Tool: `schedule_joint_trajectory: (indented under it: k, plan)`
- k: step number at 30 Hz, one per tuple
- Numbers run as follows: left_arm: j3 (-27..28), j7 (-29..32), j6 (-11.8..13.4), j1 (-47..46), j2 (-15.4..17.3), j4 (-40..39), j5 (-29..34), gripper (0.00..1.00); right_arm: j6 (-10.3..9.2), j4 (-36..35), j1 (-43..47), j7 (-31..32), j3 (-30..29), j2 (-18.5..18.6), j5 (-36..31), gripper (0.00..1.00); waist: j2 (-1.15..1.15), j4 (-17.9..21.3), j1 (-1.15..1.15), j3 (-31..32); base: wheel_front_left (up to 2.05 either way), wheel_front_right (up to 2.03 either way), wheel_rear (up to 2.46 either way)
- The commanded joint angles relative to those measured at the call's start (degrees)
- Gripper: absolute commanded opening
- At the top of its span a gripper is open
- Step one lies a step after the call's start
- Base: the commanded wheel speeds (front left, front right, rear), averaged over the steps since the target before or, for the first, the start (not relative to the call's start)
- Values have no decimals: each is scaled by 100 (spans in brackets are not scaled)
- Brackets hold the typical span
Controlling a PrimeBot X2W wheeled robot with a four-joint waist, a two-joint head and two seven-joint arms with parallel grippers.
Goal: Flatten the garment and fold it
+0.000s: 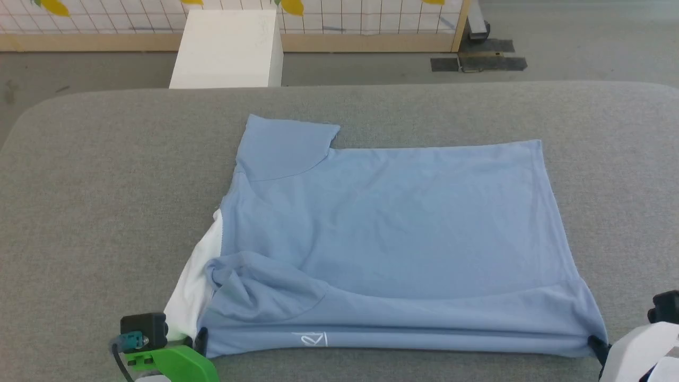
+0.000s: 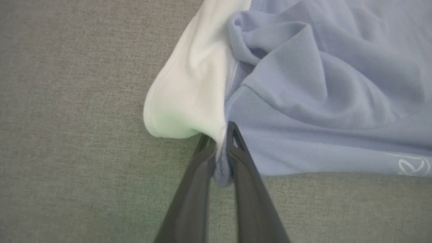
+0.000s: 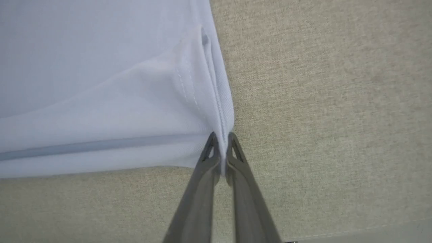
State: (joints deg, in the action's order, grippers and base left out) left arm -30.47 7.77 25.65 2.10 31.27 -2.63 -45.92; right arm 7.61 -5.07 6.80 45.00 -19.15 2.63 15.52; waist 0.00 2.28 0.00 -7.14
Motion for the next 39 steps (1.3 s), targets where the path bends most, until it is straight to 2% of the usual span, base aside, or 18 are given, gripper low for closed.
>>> schedule_joint_trajectory:
  k: [1, 7, 8, 9, 10, 11, 18, 25, 28, 32, 39]
  plan:
    - [19, 24, 42, 55, 91, 46, -47, 0, -12, 115, 25, -100, -26, 25, -68, 0, 0, -18, 0, -114, 0, 0, 0]
    - [-106, 34, -154, -60, -77, 467, -114, 0, -12, 787, -172, -646, 129, 25, -135, 0, 0, 0, 0, -233, 0, 0, 0]
    - [-102, 12, -179, -75, -113, 516, -137, 0, -12, 853, -200, -733, 143, 25, -111, 16, 0, 3, 0, -233, 0, 0, 0]
    - [-90, -33, -214, -85, -159, 552, -167, 72, -12, 905, -214, -823, 180, 25, -84, 43, 0, 6, 0, -223, 0, 0, 0]
    - [-82, -58, -249, -81, -193, 565, -201, 100, -12, 917, -210, -888, 199, 25, -61, 95, 0, 8, 0, -208, 0, 0, 0]
    - [-61, -87, -284, -68, -227, 565, -251, 100, -12, 914, -199, -976, 202, 25, -26, 100, 0, 9, 0, -181, 0, 0, 0]
    - [194, -501, -257, -33, -98, 57, -169, 100, -12, 483, -79, -1813, 242, 25, 78, 100, 0, 21, 0, 10, 0, 0, 0]
    - [366, -1123, -250, -536, 202, -423, 479, 100, -12, -111, -215, -3392, 770, 25, -251, 100, 0, 124, 0, -28, 0, 0, 0]
    - [334, -1319, -444, -1036, 225, -334, 724, 100, -12, -215, -340, -4021, 1042, 117, -376, 100, 0, 197, 0, -183, 0, 0, 0]
    - [257, -1352, -832, -1912, 208, 20, 908, 100, -12, -213, -593, -4552, 1327, 289, -447, 100, 0, 290, 0, -553, 0, 0, 0]
    - [171, -826, -1614, -3738, 219, 995, 942, 100, -12, -183, -1232, -4860, 1650, 346, -467, 100, 0, 578, 0, -1440, 0, 0, 0]
